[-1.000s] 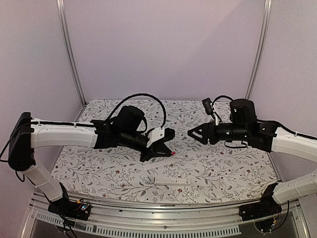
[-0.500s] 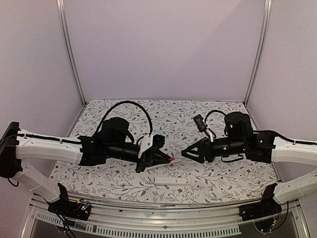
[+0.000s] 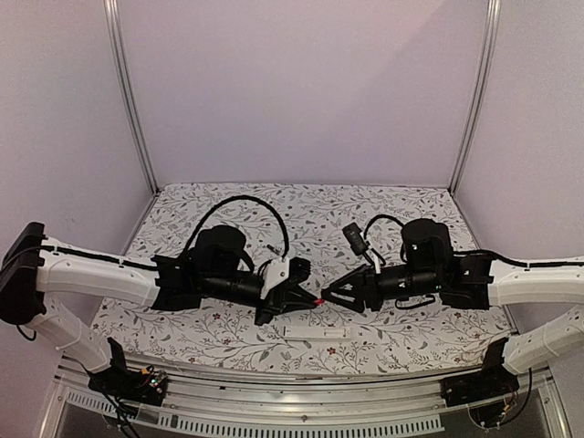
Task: Load the batteries into the remote control
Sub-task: Charge the battery, then place the battery in the battery compartment.
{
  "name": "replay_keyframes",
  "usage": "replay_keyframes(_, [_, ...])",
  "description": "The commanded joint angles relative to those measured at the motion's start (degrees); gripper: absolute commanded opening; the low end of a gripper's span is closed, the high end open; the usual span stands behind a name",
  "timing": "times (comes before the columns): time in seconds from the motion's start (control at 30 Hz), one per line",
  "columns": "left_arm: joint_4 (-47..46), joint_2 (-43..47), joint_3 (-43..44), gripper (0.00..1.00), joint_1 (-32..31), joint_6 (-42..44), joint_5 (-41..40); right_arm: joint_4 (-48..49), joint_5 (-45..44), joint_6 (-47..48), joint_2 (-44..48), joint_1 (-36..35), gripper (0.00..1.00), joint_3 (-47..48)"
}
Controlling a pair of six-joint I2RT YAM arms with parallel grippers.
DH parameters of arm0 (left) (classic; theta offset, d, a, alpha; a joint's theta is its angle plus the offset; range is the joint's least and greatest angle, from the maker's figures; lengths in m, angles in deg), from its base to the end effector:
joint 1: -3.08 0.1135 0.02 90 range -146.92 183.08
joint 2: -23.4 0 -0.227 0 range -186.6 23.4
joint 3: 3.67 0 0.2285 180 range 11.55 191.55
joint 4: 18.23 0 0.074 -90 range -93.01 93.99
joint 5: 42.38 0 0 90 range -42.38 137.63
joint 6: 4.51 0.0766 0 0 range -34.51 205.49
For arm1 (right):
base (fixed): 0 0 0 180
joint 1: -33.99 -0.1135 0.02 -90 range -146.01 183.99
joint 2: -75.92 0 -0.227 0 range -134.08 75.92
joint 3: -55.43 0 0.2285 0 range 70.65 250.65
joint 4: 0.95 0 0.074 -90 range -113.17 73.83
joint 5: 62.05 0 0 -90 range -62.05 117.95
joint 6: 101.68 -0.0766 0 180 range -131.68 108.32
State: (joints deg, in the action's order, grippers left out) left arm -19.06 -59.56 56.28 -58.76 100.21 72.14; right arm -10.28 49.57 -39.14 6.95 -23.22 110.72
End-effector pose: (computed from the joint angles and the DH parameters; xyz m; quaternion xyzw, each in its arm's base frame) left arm 0.1303 -0.3108 0.1952 0.5954 0.5632 -0.3794 0.4293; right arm 0.1356 0.2626 0.2146 -0.3103 0.7651 0.4807 0.2954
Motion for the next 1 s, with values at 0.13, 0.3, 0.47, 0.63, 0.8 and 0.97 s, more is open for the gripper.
replay_keyframes(0.13, [-2.9,-1.9,-0.5,0.00,-0.8,-1.6,-2.0,1.9,2.2,0.1,-4.2,-1.1,0.43,0.7])
replay_keyframes(0.3, [-4.8,-2.0,-1.2,0.00,-0.7,-2.8,-3.1,2.2,2.2,0.4,-5.2,-1.1,0.34,1.2])
replay_keyframes(0.47, [-5.6,-2.3,-1.2,0.00,-0.6,-3.1,-2.3,3.2,1.2,1.3,-4.8,-1.1,0.25,1.3])
replay_keyframes(0.63, [-4.7,-2.8,-0.6,0.00,-0.6,-3.2,-1.9,3.0,0.2,1.4,-4.1,-1.1,0.25,0.4])
replay_keyframes(0.8, [-2.8,-4.6,0.8,0.00,-0.6,-3.0,-3.2,0.5,-4.4,1.3,-1.0,-1.1,0.36,-1.1])
replay_keyframes(0.97, [-1.4,-9.6,4.2,0.00,-0.7,-3.4,-2.6,-7.0,-9.9,-1.4,4.4,3.1,0.42,-3.1])
